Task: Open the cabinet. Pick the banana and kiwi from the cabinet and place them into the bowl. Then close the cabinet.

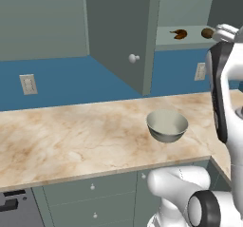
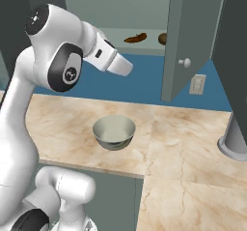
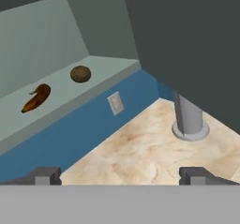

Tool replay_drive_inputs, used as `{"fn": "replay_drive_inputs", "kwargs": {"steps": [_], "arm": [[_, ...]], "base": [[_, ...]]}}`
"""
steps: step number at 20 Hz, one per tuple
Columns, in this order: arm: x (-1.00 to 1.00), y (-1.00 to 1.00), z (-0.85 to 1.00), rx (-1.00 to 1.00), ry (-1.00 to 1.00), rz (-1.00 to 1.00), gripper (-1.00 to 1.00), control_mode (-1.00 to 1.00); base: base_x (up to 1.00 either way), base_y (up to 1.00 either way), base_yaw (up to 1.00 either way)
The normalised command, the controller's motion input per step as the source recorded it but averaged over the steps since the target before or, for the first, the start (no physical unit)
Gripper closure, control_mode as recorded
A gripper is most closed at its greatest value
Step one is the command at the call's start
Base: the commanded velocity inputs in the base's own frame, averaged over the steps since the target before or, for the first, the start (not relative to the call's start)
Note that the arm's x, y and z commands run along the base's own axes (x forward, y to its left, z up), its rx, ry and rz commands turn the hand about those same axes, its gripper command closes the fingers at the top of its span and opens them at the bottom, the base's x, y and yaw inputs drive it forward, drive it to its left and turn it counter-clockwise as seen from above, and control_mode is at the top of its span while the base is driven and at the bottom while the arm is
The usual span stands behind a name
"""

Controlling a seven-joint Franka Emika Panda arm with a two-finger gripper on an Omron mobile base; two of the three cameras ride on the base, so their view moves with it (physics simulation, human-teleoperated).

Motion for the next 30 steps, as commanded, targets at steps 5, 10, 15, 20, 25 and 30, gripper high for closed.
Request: {"fn": "replay_drive_inputs", "kwargs": {"steps": [5,10,15,20,25,30], "arm": [[0.38,0.0,0.0,-0.04,0.0,0.06,-1.0,-1.0],[0.0,0.0,0.0,-0.04,0.0,0.21,-1.0,-1.0],[0.0,0.0,0.01,-0.06,0.0,0.18,-1.0,-1.0],[0.02,0.0,0.03,0.0,0.0,0.02,-1.0,-1.0],[0.24,-0.11,0.0,0.0,0.0,0.0,-1.0,-1.0],[0.4,-0.19,0.0,0.0,0.02,0.0,-1.0,-1.0]], "base": [[0.0,0.0,0.0],[0.0,0.0,0.0],[0.0,0.0,0.0],[0.0,0.0,0.0],[0.0,0.0,0.0],[0.0,0.0,0.0]]}}
